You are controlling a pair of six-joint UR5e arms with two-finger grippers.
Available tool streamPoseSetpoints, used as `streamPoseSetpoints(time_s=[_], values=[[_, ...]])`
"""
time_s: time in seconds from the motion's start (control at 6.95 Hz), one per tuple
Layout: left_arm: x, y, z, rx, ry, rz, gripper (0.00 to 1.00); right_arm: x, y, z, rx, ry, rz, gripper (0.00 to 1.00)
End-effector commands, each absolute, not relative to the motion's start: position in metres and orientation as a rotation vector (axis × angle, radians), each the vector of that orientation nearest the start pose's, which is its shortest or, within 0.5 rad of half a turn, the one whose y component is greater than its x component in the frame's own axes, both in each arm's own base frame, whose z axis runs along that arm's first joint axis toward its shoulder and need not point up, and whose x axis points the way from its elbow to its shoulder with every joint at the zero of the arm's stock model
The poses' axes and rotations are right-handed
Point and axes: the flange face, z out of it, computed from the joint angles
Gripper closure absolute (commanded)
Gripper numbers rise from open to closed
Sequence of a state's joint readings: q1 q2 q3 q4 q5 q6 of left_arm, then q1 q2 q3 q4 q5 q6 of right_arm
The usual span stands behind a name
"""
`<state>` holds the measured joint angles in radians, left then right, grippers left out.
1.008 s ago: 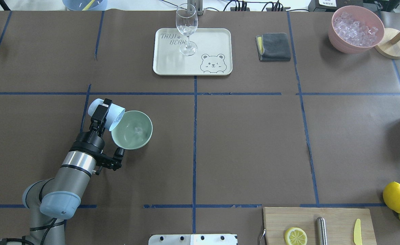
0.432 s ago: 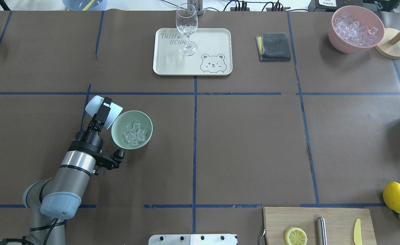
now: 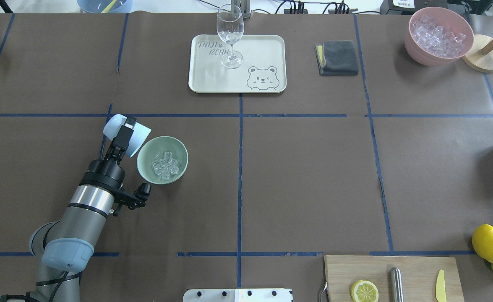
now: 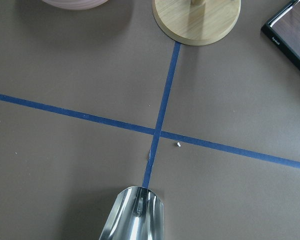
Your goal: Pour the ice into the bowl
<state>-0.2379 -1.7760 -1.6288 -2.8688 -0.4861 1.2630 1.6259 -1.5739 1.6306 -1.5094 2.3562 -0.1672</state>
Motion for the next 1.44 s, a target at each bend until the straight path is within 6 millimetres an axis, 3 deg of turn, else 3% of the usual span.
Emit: streamPoseSetpoints(time_s=[0.0, 0.29, 0.58, 0.72, 0.86, 1.15, 1.3], values=[[0.423, -0.331, 0.375, 1.645, -0.573, 0.873, 1.00, 0.090, -0.493, 0.624, 0.197, -0.768, -0.152, 0.00], [0.426, -0.324, 0.368, 1.753, 0.036, 0.487, 1.00, 0.091, -0.493, 0.624, 0.200, -0.768, -0.152, 0.00], [0.434, -0.306, 0.358, 1.678, 0.563, 0.108, 1.00, 0.092, -0.492, 0.624, 0.200, -0.767, -0.151, 0.00], [0.436, -0.301, 0.347, 1.612, 0.762, -0.054, 1.00, 0.092, -0.491, 0.625, 0.198, -0.769, -0.151, 0.00], [0.431, -0.288, 0.318, 1.532, 1.000, -0.219, 1.00, 0.092, -0.491, 0.625, 0.200, -0.769, -0.152, 0.00], [0.432, -0.281, 0.314, 1.359, 1.250, -0.429, 1.00, 0.092, -0.491, 0.624, 0.201, -0.769, -0.153, 0.00], [0.433, -0.281, 0.324, 1.281, 1.318, -0.503, 1.00, 0.092, -0.492, 0.622, 0.203, -0.769, -0.152, 0.00]])
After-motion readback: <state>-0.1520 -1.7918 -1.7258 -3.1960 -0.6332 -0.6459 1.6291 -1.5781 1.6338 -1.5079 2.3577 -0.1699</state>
